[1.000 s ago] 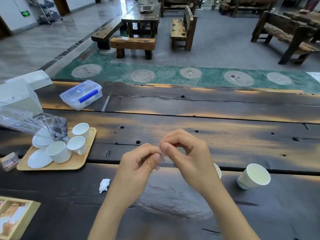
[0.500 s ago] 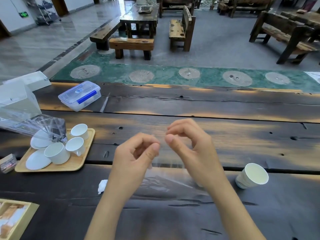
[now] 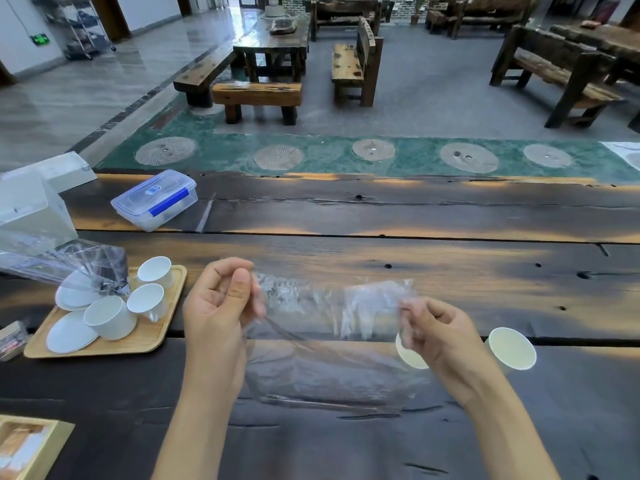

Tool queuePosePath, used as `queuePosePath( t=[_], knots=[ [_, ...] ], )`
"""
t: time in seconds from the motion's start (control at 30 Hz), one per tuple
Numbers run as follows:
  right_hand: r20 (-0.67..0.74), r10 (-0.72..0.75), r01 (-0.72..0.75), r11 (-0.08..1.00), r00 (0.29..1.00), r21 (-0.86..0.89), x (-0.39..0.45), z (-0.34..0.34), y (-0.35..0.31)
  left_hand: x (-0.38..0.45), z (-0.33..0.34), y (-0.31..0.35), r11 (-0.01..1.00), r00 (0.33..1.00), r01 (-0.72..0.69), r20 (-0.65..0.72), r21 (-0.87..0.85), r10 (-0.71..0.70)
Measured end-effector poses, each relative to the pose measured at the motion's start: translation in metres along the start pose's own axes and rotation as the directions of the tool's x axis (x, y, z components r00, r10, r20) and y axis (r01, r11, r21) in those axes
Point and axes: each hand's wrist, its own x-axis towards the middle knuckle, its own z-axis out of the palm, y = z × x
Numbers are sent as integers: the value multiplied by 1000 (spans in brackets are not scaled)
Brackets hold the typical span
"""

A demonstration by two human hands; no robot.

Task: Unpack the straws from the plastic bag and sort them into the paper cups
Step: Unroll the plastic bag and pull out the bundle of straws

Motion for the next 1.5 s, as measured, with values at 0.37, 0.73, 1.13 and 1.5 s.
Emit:
queuePosePath(
  t=[0.37, 0.73, 1.13, 1.5],
  knots=[
    [-80, -234, 212, 953, 969, -217, -1, 19, -24, 12, -18, -4, 970, 999, 3, -46, 244, 9],
    [22, -221, 219, 944, 975, -248, -3, 34, -32, 33, -3, 4, 506, 889, -451, 324, 735, 322],
    [-26, -42, 49, 757, 999, 652, 1, 81, -51, 10, -6, -132, 732, 691, 661, -248, -166, -679],
    [-199, -227, 285, 896, 953, 340, 7, 35, -56, 12, -27, -152, 662, 766, 597, 78, -453, -638]
  ],
)
